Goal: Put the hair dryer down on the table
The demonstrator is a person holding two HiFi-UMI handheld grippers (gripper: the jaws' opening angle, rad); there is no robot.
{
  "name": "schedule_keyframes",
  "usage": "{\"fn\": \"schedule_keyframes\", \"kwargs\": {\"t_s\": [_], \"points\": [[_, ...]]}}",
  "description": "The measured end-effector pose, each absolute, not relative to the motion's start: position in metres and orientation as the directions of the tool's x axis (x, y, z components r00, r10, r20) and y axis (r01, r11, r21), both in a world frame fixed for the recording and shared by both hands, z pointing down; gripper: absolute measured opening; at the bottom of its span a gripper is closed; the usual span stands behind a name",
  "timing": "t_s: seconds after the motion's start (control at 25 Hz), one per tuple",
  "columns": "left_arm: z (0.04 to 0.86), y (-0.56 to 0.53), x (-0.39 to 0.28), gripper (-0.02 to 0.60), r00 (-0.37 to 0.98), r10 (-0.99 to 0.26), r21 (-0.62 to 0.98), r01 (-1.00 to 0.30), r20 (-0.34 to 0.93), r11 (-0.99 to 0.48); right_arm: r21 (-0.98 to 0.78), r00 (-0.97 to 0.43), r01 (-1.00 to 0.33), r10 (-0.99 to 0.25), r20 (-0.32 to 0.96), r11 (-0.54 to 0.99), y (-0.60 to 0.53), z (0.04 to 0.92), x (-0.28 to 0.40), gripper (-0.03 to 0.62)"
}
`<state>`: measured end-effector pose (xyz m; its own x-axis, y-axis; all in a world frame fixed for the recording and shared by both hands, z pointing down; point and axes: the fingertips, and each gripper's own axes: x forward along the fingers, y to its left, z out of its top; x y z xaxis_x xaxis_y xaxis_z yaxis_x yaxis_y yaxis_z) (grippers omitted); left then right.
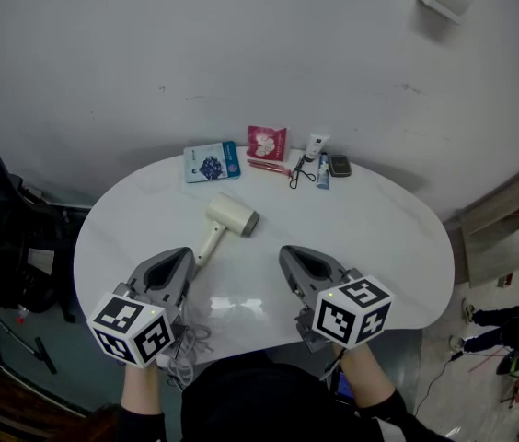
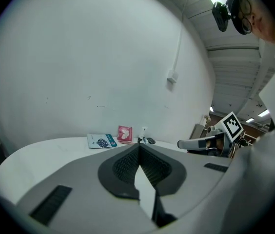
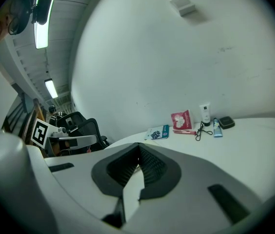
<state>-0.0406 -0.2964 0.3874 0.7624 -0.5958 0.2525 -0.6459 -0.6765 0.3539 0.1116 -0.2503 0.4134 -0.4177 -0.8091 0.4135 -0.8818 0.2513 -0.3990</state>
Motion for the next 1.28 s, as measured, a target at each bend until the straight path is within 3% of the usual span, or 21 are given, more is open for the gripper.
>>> {"fn": "schedule_keyframes", "kwargs": {"t_s": [1.28], "points": [[0.385, -0.239, -0.068, 0.009, 0.728, -0.642, 0.385, -0.679, 0.241, -0.625, -0.356, -0.457, -0.875, -0.805, 0.378, 0.33, -0.205, 0.405, 0.101, 0.005]]}}
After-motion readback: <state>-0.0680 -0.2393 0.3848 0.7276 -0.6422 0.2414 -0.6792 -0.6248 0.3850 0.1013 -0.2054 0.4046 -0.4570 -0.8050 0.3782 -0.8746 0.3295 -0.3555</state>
